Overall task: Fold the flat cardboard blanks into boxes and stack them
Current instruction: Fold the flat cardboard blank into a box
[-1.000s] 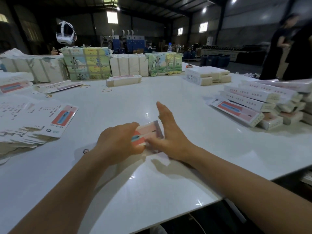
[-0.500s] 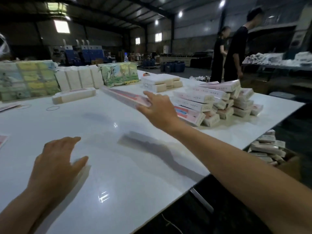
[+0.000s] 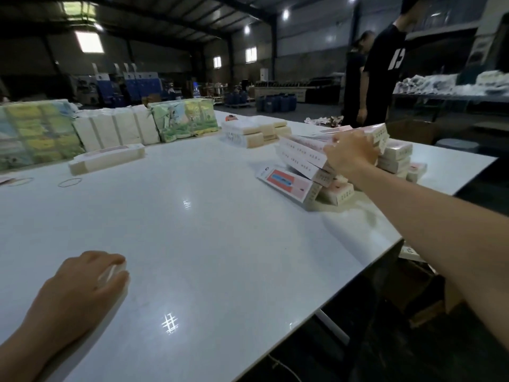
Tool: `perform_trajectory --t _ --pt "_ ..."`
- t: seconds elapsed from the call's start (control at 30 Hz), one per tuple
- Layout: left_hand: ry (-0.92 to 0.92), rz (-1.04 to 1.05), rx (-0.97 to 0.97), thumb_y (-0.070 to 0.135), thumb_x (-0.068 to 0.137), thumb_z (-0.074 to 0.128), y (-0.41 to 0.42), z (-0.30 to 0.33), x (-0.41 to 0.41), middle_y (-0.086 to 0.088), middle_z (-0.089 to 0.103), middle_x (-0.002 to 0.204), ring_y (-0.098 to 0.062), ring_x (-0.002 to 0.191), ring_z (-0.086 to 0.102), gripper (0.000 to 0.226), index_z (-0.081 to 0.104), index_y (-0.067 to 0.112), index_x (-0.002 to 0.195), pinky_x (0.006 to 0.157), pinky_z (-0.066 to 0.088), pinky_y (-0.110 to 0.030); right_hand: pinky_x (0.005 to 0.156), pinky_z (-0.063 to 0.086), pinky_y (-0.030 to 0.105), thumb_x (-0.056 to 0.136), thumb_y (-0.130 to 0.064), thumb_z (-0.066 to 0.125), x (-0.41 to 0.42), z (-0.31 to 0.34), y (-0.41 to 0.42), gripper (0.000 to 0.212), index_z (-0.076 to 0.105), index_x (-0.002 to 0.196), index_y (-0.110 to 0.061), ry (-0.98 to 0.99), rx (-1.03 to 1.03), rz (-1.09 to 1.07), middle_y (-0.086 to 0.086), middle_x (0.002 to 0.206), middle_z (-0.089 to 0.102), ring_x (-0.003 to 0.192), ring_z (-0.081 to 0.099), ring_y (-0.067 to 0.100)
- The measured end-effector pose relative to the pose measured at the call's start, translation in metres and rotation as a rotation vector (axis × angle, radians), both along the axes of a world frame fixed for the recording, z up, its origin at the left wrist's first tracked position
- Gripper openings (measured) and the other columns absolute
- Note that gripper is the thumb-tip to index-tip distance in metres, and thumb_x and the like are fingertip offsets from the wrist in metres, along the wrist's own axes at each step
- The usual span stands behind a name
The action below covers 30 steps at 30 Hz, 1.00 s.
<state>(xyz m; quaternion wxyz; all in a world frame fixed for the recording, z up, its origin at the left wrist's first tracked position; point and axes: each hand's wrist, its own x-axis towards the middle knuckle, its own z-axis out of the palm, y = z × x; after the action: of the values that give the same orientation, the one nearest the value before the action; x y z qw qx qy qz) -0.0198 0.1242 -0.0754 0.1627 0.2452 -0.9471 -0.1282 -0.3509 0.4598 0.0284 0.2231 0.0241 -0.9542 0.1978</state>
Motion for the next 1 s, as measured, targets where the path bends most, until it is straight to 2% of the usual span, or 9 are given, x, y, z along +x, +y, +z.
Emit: perform_trajectory --t 0.1,0.23,0.33,0.4,0.47,0.57,0.8,0.9,1.0 --pt "0.016 -0.005 0.015 0.047 0.071 0.043 0.009 0.006 0.002 -0.004 0.063 0.112 -0.029 0.11 0.052 0.049 0.067 0.021 0.104 0.095 0.041 -0.049 0.101 0.029 0.048 0.093 -0.03 0.047 0.021 0.013 -0.017 0.043 0.048 0.135 -0.021 0.142 -0.048 0.106 0.011 0.141 0.038 0.129 0.031 0.032" --pt "0.028 -0.007 0.043 0.046 0.076 0.043 0.02 0.012 0.004 0.0 0.06 0.116 -0.024 0.111 0.05 0.046 0.066 0.022 0.108 0.096 0.04 -0.044 0.1 0.035 0.043 0.093 -0.027 0.049 0.084 0.018 -0.076 0.035 0.059 0.125 -0.018 0.338 -0.095 0.523 0.007 0.132 0.053 0.122 0.041 0.027" --pt "0.032 0.0 0.021 0.034 0.09 0.052 0.023 0.011 0.0 0.0 0.055 0.125 -0.022 0.117 0.045 0.031 0.062 0.021 0.116 0.098 0.037 -0.038 0.102 0.036 0.04 0.094 -0.028 0.052 0.141 -0.006 -0.12 0.032 0.063 0.122 -0.019 0.234 0.003 0.923 0.004 0.131 0.057 0.122 0.045 0.024" --pt "0.043 0.002 0.008 0.03 0.092 0.052 0.025 0.011 0.002 0.001 0.054 0.128 -0.02 0.119 0.043 0.03 0.06 0.022 0.119 0.099 0.036 -0.035 0.101 0.039 0.039 0.096 -0.031 0.049 0.172 -0.036 -0.146 0.032 0.063 0.123 -0.019 0.117 0.146 1.076 0.002 0.132 0.056 0.124 0.045 0.023" --pt "0.053 -0.006 -0.011 0.031 0.092 0.051 0.025 0.009 0.004 0.004 0.053 0.129 -0.018 0.12 0.043 0.031 0.06 0.022 0.12 0.1 0.035 -0.033 0.096 0.042 0.038 0.097 -0.029 0.045 0.192 -0.065 -0.164 0.031 0.066 0.113 -0.013 0.0 0.251 1.132 0.004 0.124 0.059 0.12 0.048 0.025" --pt "0.057 -0.002 -0.026 0.033 0.092 0.049 0.023 0.009 0.007 0.007 0.052 0.131 -0.015 0.121 0.041 0.032 0.058 0.025 0.122 0.099 0.033 -0.03 0.085 0.044 0.035 0.096 -0.025 0.043 0.201 -0.092 -0.174 0.027 0.065 0.095 -0.01 -0.066 0.228 1.167 0.002 0.104 0.06 0.107 0.053 0.023" --pt "-0.021 0.026 0.07 0.034 0.09 0.049 0.007 0.025 0.007 0.007 0.055 0.123 -0.015 0.116 0.047 0.029 0.062 0.027 0.115 0.091 0.04 -0.032 0.083 0.037 0.023 0.094 -0.024 0.049 0.197 -0.1 -0.177 0.026 0.07 0.107 -0.016 0.025 0.147 1.154 -0.003 0.117 0.063 0.113 0.052 0.015" --pt "-0.043 0.173 0.042 0.035 0.089 0.05 -0.04 0.055 0.017 0.005 0.057 0.122 -0.018 0.107 0.052 0.028 0.061 0.025 0.113 0.081 0.041 -0.029 0.081 0.027 0.015 0.095 -0.025 0.049 0.194 -0.102 -0.179 0.028 0.068 0.116 -0.02 0.041 0.137 1.157 -0.006 0.127 0.06 0.119 0.047 0.012" --pt "-0.091 0.51 -0.062 0.041 0.086 0.052 -0.099 0.073 0.045 -0.006 0.054 0.124 -0.026 0.111 0.049 0.039 0.057 0.016 0.116 0.083 0.041 -0.035 0.088 0.027 0.016 0.095 -0.025 0.049 0.192 -0.105 -0.18 0.03 0.065 0.121 -0.022 0.01 0.131 1.152 -0.009 0.133 0.056 0.125 0.043 0.01"
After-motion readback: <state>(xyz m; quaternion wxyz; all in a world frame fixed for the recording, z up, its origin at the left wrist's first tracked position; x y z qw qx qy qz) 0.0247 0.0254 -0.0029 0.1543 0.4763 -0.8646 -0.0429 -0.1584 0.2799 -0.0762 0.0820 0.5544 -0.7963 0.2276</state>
